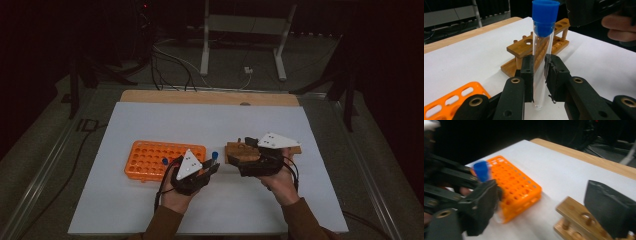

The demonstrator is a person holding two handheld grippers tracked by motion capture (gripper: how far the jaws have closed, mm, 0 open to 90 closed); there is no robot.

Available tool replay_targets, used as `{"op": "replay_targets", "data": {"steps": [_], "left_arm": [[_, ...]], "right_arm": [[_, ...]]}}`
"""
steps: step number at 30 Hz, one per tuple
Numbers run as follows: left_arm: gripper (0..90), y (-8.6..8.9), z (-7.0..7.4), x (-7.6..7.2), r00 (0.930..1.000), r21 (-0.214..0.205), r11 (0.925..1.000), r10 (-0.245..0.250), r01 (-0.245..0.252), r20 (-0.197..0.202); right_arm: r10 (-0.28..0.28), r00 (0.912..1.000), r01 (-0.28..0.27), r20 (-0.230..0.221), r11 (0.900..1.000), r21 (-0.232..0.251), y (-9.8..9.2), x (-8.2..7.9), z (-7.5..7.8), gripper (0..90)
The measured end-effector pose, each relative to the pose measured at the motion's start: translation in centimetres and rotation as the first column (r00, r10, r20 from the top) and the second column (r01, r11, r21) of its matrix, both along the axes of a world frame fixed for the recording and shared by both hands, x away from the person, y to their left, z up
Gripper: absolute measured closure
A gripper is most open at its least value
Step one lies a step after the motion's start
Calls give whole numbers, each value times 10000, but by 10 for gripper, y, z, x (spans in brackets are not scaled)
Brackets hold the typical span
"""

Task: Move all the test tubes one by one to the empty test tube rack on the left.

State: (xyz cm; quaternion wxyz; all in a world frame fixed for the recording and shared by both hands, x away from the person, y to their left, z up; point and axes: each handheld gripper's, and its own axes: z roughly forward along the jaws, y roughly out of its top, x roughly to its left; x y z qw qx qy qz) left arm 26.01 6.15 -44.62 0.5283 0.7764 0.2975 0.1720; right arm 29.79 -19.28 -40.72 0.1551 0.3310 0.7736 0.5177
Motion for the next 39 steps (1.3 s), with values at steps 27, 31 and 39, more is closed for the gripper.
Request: {"op": "replay_targets", "data": {"steps": [27,31,39], "left_arm": [[766,73,2,-22,9985,-429,9975,551,-553,-54],[766,82,2,-23,9974,-446,9964,721,-721,-24],[766,99,3,-22,9922,-579,9906,1244,-1239,53]], "right_arm": [[-1564,9876,1568,129,9870,-359,-46,1,-16,2],[-1725,9849,1729,133,9844,-328,-54,-1,-17,2],[-1924,9812,1927,118,9808,-289,-65,-3,-18,2]]}}
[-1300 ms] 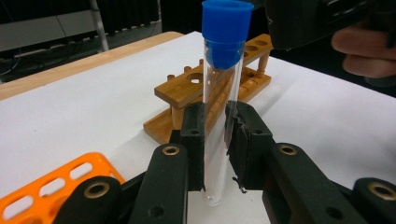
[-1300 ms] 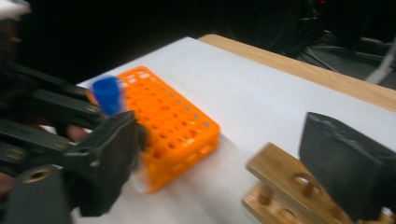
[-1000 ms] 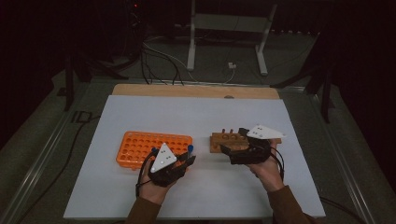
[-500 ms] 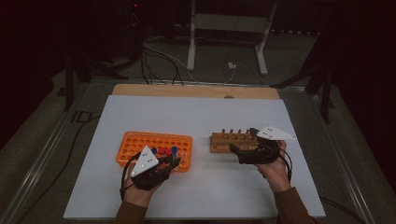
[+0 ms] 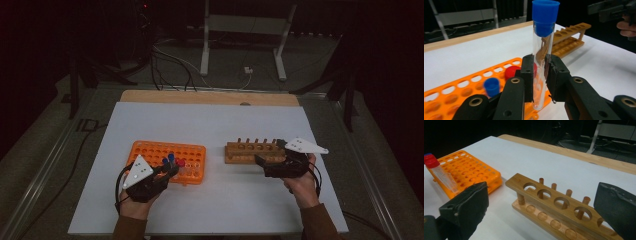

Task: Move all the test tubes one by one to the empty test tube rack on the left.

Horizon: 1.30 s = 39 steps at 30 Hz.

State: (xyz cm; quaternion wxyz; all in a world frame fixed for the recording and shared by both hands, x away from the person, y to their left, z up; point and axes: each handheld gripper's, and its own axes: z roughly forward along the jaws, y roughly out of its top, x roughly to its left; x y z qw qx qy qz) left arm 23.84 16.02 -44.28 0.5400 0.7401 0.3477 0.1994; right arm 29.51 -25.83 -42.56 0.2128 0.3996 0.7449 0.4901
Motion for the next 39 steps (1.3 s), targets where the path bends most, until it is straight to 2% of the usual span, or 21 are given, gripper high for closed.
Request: {"op": "replay_targets", "data": {"steps": [10,20,26,29,39], "left_arm": [[765,23,-1,1,9972,-56,9972,744,-743,58],[766,32,-11,12,9869,223,9866,1615,-1615,19],[766,31,-25,22,9842,675,9831,1728,-1700,-378],[766,31,-29,23,9835,759,9825,1740,-1700,-498],[765,35,-31,22,9842,494,9849,1686,-1660,-537]], "right_arm": [[-152,9999,152,-54,9999,5,-5,-1,-3,2],[-228,9997,228,-35,9997,-25,-8,-2,-5,2],[-229,9997,229,-48,9997,-19,-8,-2,-5,2],[-231,9997,231,-54,9997,15,-9,-2,-6,2],[-234,9996,233,-133,9997,-46,-11,-4,-10,2]]}}
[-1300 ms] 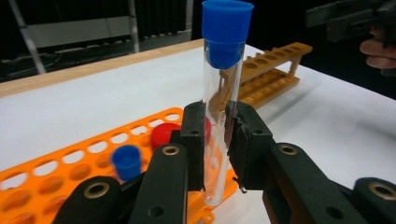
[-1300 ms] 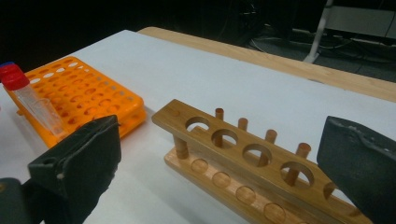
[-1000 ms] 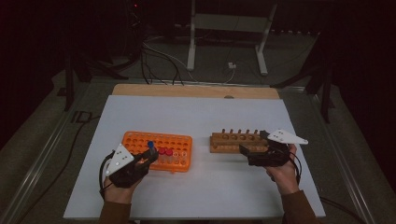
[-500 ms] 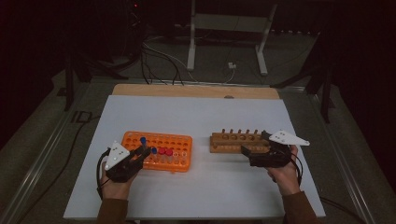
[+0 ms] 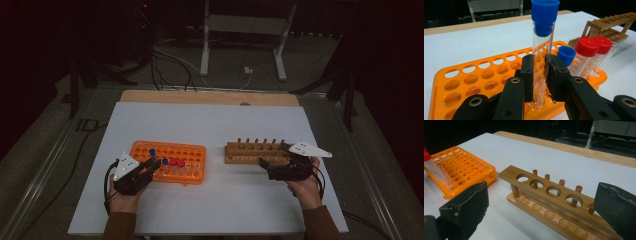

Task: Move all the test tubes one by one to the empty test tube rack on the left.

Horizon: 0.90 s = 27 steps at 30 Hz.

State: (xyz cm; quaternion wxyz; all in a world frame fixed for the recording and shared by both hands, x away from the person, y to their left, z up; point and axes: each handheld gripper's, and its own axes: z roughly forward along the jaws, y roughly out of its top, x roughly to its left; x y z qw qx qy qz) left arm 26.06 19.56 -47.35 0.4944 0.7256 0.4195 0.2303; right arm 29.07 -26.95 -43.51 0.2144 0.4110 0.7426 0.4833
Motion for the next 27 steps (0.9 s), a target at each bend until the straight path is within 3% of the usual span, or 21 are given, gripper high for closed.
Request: {"op": "replay_targets", "data": {"steps": [5,14,27], "left_arm": [[765,-3,-3,2,10000,201,9998,-77,78,-36],[768,-9,-14,7,9953,1277,9915,-137,259,-954],[772,-11,-18,8,9923,1540,9871,-253,439,-1210]], "right_arm": [[34,10000,-34,-49,10000,-35,1,0,-1,2],[66,9999,-66,-102,10000,-48,-1,-1,-3,3],[-25,9999,27,101,9998,-220,-5,-6,-7,3]]}}
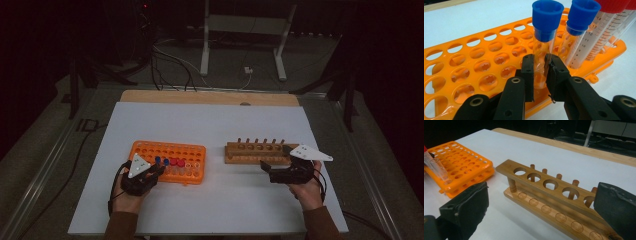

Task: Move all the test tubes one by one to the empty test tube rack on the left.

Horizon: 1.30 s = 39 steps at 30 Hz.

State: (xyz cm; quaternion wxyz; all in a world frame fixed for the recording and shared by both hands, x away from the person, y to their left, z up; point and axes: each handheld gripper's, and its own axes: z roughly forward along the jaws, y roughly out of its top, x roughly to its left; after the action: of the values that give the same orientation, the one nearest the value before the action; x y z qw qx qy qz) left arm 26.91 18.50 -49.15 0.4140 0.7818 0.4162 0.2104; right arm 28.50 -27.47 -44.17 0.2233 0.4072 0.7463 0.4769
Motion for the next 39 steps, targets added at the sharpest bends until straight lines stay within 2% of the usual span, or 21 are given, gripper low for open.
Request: {"op": "replay_targets", "data": {"steps": [11,15,18,23,28,33,36,39], "left_arm": [[744,2,-1,-2,9999,-287,9996,-20,17,-122],[643,7,1,-4,9997,-440,9989,179,-185,-145],[589,10,6,-7,9998,-530,9985,173,-167,115],[485,23,16,-13,9969,-1104,9929,517,-449,593],[355,35,26,-21,9857,-1736,9814,1059,-823,1312],[209,44,34,-27,9675,-2036,9688,1788,-1414,1791],[139,47,36,-27,9605,-2140,9625,2074,-1665,1854],[32,48,36,-26,9586,-2201,9587,2214,-1804,1788]], "right_arm": [[-81,9993,72,360,9997,249,-7,-7,-10,3],[-131,9991,117,414,9993,351,-10,-9,-13,3],[-157,9987,139,483,9992,387,-10,-11,-15,3],[-183,9976,155,671,9990,417,-11,-13,-17,3],[-160,9971,121,747,9985,526,-10,-14,-18,3],[-121,9967,78,805,9985,537,-9,-16,-22,3],[-137,9966,88,815,9982,601,-10,-16,-22,3],[-163,9963,113,846,9982,596,-10,-16,-22,3]]}}
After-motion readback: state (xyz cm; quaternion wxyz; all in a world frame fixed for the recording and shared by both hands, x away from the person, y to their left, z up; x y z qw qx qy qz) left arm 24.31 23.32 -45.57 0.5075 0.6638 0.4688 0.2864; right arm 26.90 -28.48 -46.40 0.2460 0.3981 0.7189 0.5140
